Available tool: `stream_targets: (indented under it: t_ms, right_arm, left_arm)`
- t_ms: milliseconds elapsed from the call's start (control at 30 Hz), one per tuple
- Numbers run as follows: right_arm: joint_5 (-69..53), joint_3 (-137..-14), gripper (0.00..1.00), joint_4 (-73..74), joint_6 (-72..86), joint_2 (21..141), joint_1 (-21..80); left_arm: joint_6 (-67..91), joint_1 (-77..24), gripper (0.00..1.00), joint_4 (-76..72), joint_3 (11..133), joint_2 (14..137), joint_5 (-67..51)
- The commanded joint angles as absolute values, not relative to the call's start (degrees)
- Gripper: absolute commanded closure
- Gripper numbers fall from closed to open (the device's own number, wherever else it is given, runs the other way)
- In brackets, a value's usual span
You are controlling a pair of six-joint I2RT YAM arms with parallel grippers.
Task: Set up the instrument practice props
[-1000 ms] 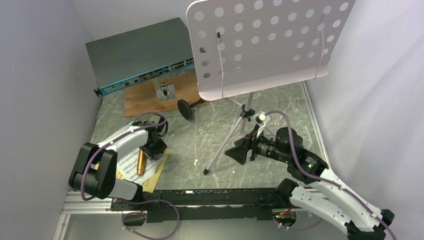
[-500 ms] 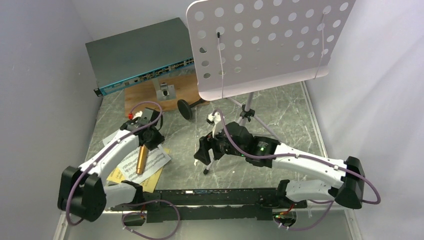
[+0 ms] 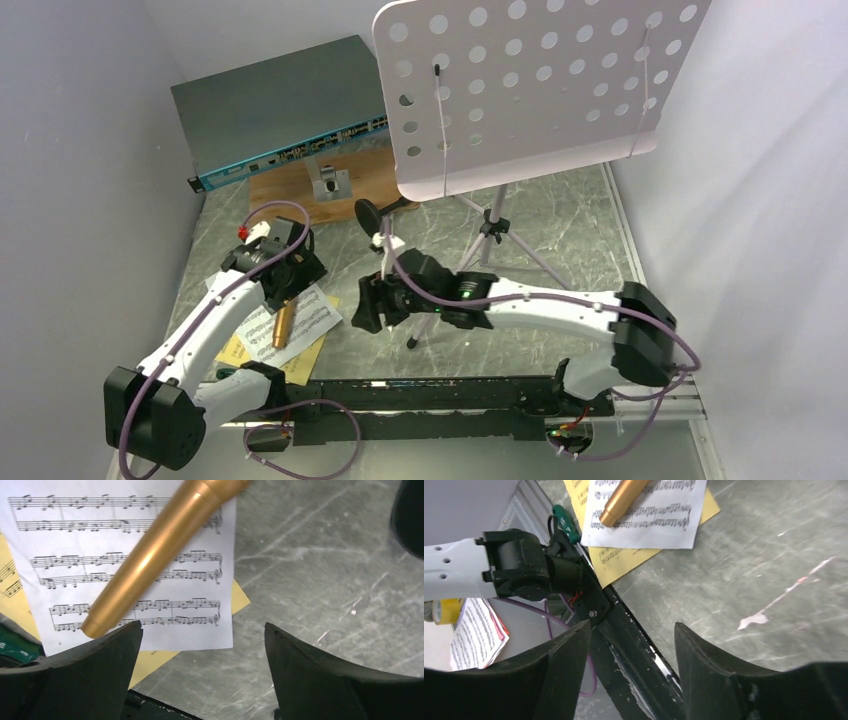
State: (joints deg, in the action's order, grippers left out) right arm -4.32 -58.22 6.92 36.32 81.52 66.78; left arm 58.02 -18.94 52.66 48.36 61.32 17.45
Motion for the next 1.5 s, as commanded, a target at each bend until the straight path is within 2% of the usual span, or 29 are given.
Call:
stream_targets:
  t_ms: [0,167,333,500,767,933,1167,1333,1467]
  right_arm:
    - [-3.6,-64.4,0.4,5.5,44.1,89.0,68.5]
    - [-1.0,-67.9,0.44,6.6,51.1,96.5,69.6]
    - [1.8,-72.2,0.45,9.1,59.3,103.7,69.8]
    - [2.1,-74.8,0.45,10.6,66.6,110.6,69.9]
    - [4.8,-74.9,0.5,6.7,74.1,115.2,69.4]
    - [6.2,-73.1,0.57,4.4,79.0,117.3,68.1]
    - [7.4,-73.0,0.59,2.0,80.7,119.3,66.0]
    - [6.7,-73.1,0.77,0.4,81.2,120.5,64.7]
    - [5.6,-73.2,1.0,-3.0,79.4,120.4,64.3]
  left_arm:
    - [57.3,-15.1,0.01,56.0,47.5,58.7,20.4]
    - [54.2,-9.9,0.0,55.9,48.9,54.3,14.3]
    - [53.3,-9.7,0.01,59.4,53.8,52.2,13.3]
    - [53.3,-9.7,0.0,60.7,53.0,50.6,8.5]
    - [49.9,-9.7,0.0,62.6,52.5,46.1,2.4]
    - [47.5,-9.7,0.0,63.3,52.8,43.0,3.3]
    - [45.2,-9.7,0.0,63.1,53.0,43.3,4.1]
    - [44.0,-9.7,0.01,62.2,53.2,44.2,4.5]
    - [43.8,-9.7,0.01,61.6,53.3,45.8,4.9]
